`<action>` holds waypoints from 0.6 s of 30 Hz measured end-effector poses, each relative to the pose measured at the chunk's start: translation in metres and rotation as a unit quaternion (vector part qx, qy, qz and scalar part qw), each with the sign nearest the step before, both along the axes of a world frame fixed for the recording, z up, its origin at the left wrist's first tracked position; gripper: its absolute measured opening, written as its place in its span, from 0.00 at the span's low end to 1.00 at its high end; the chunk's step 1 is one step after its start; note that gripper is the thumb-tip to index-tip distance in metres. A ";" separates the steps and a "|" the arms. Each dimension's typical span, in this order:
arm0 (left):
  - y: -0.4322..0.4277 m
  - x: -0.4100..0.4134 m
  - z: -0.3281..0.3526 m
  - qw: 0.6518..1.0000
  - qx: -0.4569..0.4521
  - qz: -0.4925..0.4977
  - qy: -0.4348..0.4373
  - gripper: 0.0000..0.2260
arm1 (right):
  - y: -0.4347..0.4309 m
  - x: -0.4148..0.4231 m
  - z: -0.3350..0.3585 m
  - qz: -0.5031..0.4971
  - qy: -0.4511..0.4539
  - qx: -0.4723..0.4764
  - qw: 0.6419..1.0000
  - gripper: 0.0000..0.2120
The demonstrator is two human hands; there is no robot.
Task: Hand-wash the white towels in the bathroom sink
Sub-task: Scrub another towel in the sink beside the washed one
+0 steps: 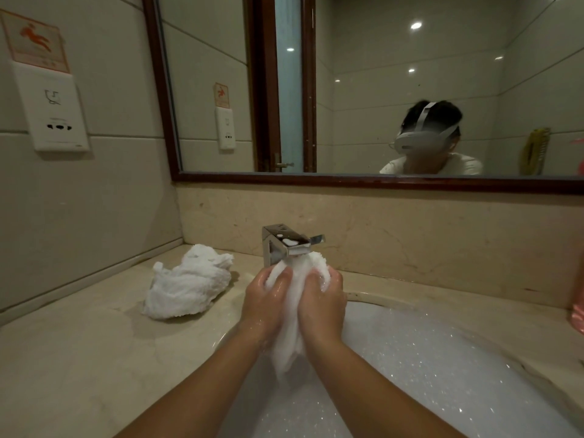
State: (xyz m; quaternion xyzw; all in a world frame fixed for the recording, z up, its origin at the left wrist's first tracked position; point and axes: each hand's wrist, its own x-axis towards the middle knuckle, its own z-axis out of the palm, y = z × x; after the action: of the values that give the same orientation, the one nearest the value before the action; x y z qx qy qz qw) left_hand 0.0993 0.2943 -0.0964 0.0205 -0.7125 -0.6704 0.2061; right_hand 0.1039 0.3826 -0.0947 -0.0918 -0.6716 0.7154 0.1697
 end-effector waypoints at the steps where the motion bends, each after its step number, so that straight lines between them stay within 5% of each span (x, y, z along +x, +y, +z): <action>1: 0.001 0.000 0.000 1.000 0.006 -0.002 -0.001 0.03 | 0.000 0.000 0.000 -0.001 0.001 -0.002 1.000 0.20; 18: 0.000 0.001 0.001 1.000 -0.017 -0.022 -0.004 0.05 | 0.000 0.000 -0.001 0.001 0.005 0.004 1.000 0.20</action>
State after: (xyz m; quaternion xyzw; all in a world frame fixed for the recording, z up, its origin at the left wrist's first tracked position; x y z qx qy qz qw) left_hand 0.1004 0.2945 -0.0950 0.0034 -0.7251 -0.6623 0.1886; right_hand 0.1039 0.3828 -0.0960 -0.0871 -0.6739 0.7130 0.1727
